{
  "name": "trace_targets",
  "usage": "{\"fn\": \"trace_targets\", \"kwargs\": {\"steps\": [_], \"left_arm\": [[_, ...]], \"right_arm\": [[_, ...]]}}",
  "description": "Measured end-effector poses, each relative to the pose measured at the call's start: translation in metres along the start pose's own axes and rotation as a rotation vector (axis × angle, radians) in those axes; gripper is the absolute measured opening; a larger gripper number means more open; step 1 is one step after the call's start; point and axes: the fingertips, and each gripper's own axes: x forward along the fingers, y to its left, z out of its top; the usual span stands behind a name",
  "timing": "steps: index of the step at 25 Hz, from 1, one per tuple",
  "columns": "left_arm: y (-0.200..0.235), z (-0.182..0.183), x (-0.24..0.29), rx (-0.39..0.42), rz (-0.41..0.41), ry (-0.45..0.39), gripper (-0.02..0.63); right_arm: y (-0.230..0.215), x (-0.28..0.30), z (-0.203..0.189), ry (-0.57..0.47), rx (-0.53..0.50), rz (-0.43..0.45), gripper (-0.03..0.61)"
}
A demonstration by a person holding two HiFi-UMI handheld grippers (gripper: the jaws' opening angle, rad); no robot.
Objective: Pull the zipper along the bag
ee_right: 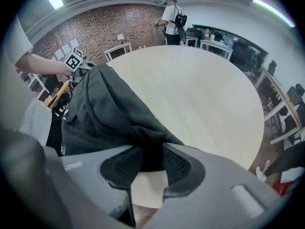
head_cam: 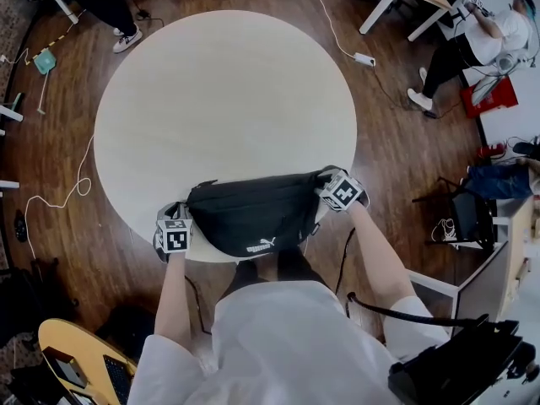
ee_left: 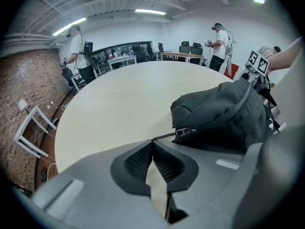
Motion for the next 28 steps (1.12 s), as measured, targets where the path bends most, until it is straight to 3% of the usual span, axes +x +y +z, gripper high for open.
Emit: {"fn": "trace_targets", "kwargs": {"steps": [4, 6, 9, 13, 17, 22, 28], "left_arm": [[-0.011, 0.008, -0.018, -0.177, -0.089, -0.045, 0.025], [-0.015, 0.010, -0.027, -0.227, -0.116, -0.074, 0.035], [-0.017, 0.013, -0.048, -0.259, -0.117, -0.137, 0.153], [-0.032, 0.019, -0.091, -0.252, -0.121, -0.240, 0.196], [-0.069, 0.047, -0.148, -0.193, -0.142, -0.401, 0.199], [-0.147, 0.069, -0.232, -0.117, -0.136, -0.587, 0.209], [-0.248, 0.052, -0.348, -0.098, -0.021, -0.798, 0.207]], "right_arm": [[-0.004, 0.000, -0.004, 0.030, 0.035, -0.060, 0.106], [-0.010, -0.006, -0.004, 0.007, 0.060, -0.120, 0.135], [-0.011, -0.031, 0.005, -0.111, 0.073, -0.228, 0.184], [0.011, -0.078, 0.010, -0.312, 0.198, -0.301, 0.230], [0.063, -0.135, 0.037, -0.579, 0.275, -0.297, 0.233], [0.142, -0.208, 0.042, -0.867, 0.233, -0.303, 0.233], [0.235, -0.305, -0.007, -1.129, 0.130, -0.339, 0.233]]}}
